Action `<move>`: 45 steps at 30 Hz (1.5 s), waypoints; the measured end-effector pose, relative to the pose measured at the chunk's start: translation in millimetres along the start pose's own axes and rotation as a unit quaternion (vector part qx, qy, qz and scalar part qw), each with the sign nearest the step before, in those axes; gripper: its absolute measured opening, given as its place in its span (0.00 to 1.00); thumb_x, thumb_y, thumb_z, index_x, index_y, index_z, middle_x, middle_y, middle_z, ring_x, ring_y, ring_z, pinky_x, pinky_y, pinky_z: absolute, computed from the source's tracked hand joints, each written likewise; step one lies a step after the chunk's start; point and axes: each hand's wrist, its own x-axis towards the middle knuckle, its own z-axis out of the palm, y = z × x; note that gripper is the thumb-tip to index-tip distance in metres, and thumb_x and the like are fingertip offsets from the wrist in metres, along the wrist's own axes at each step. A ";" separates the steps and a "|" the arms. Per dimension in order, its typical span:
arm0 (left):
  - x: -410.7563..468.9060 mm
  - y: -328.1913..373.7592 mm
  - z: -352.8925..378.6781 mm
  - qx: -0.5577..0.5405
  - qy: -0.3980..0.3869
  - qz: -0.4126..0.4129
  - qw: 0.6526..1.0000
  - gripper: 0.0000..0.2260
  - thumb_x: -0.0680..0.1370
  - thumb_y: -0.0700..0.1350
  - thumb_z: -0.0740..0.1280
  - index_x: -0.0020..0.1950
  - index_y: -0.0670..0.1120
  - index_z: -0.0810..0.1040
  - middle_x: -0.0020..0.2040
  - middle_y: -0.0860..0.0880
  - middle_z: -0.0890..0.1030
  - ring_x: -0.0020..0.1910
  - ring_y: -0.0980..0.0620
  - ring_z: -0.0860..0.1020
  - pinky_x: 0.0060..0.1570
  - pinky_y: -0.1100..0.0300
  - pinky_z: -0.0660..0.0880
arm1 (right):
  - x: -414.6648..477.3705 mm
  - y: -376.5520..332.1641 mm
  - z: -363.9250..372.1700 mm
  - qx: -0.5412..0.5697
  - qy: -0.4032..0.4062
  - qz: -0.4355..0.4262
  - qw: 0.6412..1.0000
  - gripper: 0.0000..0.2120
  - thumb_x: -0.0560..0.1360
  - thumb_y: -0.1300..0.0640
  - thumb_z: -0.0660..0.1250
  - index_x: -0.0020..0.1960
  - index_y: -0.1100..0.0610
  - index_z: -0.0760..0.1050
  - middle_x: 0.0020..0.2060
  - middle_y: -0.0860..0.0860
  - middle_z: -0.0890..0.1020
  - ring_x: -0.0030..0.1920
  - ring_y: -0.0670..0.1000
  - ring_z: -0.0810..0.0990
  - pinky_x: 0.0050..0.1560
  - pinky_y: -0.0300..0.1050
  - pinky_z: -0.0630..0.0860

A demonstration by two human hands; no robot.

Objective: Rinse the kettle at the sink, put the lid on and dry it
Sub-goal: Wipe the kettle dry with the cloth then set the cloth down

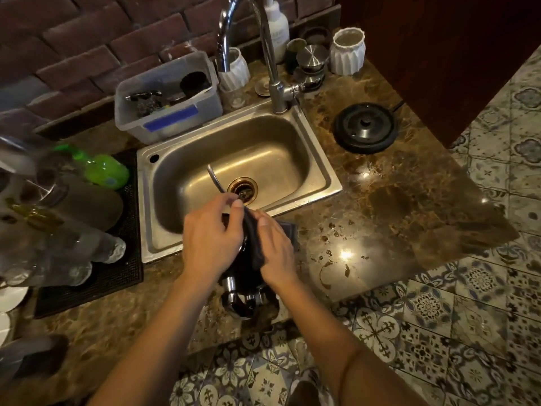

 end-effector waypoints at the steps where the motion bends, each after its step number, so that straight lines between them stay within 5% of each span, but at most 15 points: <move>1: -0.7 -1.0 0.2 -0.004 0.009 0.000 1.000 0.17 0.82 0.56 0.57 0.58 0.51 0.82 0.49 0.50 0.86 0.49 0.48 0.83 0.49 0.55 0.74 | 1.3 5.9 4.5 0.020 0.047 -0.009 0.999 0.21 0.87 0.53 0.51 0.75 0.60 0.68 0.73 0.55 0.73 0.76 0.50 0.68 0.76 0.51 0.62; 4: 0.1 -2.1 2.8 -0.013 0.028 0.000 1.000 0.15 0.82 0.54 0.57 0.58 0.52 0.81 0.46 0.52 0.85 0.46 0.49 0.82 0.50 0.52 0.75 | -7.7 12.7 20.0 0.021 0.102 -0.007 0.995 0.18 0.86 0.62 0.58 0.75 0.57 0.69 0.74 0.52 0.73 0.76 0.48 0.67 0.75 0.54 0.63; 8: -0.9 -5.1 6.0 -0.014 0.043 0.017 0.999 0.14 0.83 0.53 0.59 0.59 0.52 0.82 0.43 0.60 0.79 0.42 0.55 0.78 0.45 0.55 0.72 | -38.0 28.0 43.8 0.111 0.166 -0.018 0.980 0.22 0.86 0.52 0.48 0.79 0.50 0.62 0.79 0.48 0.64 0.80 0.47 0.57 0.79 0.58 0.56; 12: -1.1 -9.5 6.6 -0.004 0.030 0.013 0.999 0.15 0.83 0.52 0.57 0.61 0.52 0.81 0.34 0.64 0.72 0.37 0.61 0.72 0.40 0.68 0.65 | -50.8 35.6 56.7 0.092 0.164 -0.053 0.981 0.24 0.86 0.46 0.44 0.81 0.47 0.54 0.81 0.46 0.58 0.82 0.51 0.54 0.80 0.55 0.49; 14: -2.6 -9.4 5.2 -0.020 0.022 0.012 0.999 0.17 0.84 0.51 0.56 0.64 0.50 0.81 0.37 0.61 0.74 0.40 0.58 0.74 0.41 0.66 0.66 | -48.1 34.3 51.6 0.069 0.143 -0.107 0.982 0.24 0.86 0.46 0.43 0.82 0.46 0.49 0.82 0.45 0.55 0.82 0.52 0.52 0.80 0.55 0.48; 18: -3.0 -8.5 1.5 -0.035 0.011 0.010 0.999 0.18 0.84 0.50 0.56 0.69 0.50 0.78 0.42 0.55 0.77 0.43 0.58 0.75 0.44 0.72 0.67 | -27.8 21.0 35.8 0.069 0.120 -0.174 0.975 0.23 0.86 0.50 0.46 0.80 0.54 0.58 0.79 0.52 0.65 0.79 0.52 0.61 0.78 0.59 0.57; 22: -2.6 -7.7 1.2 -0.042 0.008 0.009 0.999 0.19 0.84 0.51 0.55 0.71 0.51 0.77 0.50 0.55 0.81 0.50 0.58 0.78 0.48 0.72 0.68 | 27.5 18.2 5.5 0.005 -0.001 -0.221 0.975 0.19 0.81 0.67 0.63 0.71 0.66 0.70 0.65 0.62 0.79 0.66 0.59 0.79 0.65 0.60 0.74; 24: -2.6 -6.5 2.3 -0.051 0.011 0.004 0.999 0.19 0.84 0.52 0.55 0.70 0.51 0.77 0.46 0.53 0.80 0.48 0.57 0.77 0.46 0.70 0.67 | 59.1 18.1 -5.9 -0.053 -0.119 -0.217 0.967 0.17 0.78 0.64 0.66 0.66 0.70 0.74 0.58 0.65 0.82 0.58 0.64 0.82 0.58 0.59 0.78; 27: -2.7 -4.8 1.2 -0.058 0.025 -0.006 0.998 0.19 0.85 0.54 0.55 0.69 0.51 0.77 0.44 0.45 0.82 0.46 0.51 0.79 0.43 0.68 0.65 | 79.5 22.8 -9.7 -0.032 -0.180 -0.147 0.972 0.11 0.83 0.59 0.62 0.61 0.63 0.79 0.52 0.55 0.83 0.53 0.53 0.81 0.55 0.38 0.74; 29: -2.6 -3.9 1.4 -0.056 0.036 -0.009 0.998 0.19 0.85 0.54 0.54 0.69 0.50 0.78 0.40 0.51 0.77 0.44 0.55 0.76 0.42 0.74 0.64 | 73.8 28.4 -9.5 -0.007 -0.156 -0.109 0.982 0.12 0.84 0.57 0.61 0.61 0.61 0.79 0.51 0.49 0.81 0.52 0.47 0.78 0.54 0.35 0.72; 34: -1.4 -4.8 4.0 -0.060 0.048 -0.009 0.997 0.17 0.85 0.54 0.53 0.64 0.51 0.78 0.33 0.60 0.72 0.36 0.59 0.73 0.41 0.75 0.65 | 19.0 50.6 11.1 -0.046 0.012 -0.121 0.991 0.18 0.81 0.64 0.64 0.71 0.67 0.72 0.68 0.62 0.77 0.69 0.59 0.75 0.69 0.57 0.71; 38: -3.0 -5.8 5.0 -0.066 0.051 -0.005 0.997 0.17 0.86 0.54 0.51 0.60 0.52 0.78 0.30 0.57 0.71 0.34 0.61 0.74 0.37 0.70 0.65 | -27.3 33.4 30.4 0.117 0.084 -0.041 0.989 0.23 0.86 0.56 0.48 0.80 0.53 0.58 0.80 0.51 0.61 0.81 0.49 0.55 0.79 0.62 0.55; 45: -4.1 -2.2 1.2 -0.088 0.031 0.003 0.996 0.21 0.86 0.55 0.46 0.61 0.52 0.77 0.51 0.58 0.80 0.51 0.59 0.76 0.49 0.58 0.69 | -31.1 5.1 31.7 0.076 0.090 -0.110 0.987 0.26 0.83 0.56 0.47 0.81 0.55 0.55 0.81 0.50 0.61 0.81 0.49 0.55 0.78 0.63 0.54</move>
